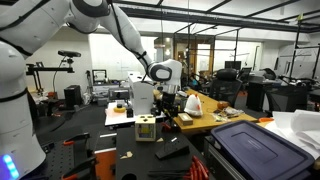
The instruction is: Move the red object to the next hole
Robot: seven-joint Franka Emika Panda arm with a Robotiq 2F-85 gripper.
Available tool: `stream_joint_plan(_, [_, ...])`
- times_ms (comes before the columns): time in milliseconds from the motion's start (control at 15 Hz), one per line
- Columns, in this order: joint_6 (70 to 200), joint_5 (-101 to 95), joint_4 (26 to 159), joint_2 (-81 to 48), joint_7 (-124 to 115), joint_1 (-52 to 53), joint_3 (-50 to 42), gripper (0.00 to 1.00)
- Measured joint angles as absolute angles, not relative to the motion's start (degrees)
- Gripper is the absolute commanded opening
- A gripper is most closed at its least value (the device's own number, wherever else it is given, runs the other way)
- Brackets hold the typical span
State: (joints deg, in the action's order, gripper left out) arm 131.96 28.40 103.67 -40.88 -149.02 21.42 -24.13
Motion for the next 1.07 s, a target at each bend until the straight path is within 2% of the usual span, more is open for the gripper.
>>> stream_joint_plan(267, [131.93, 30.99, 103.69, -41.95, -148.95, 23.49, -27.23, 1.0])
stream_joint_plan(1067, [122.84, 55.72, 102.71, -55.17, -148.84, 44.03, -53.58, 1.0])
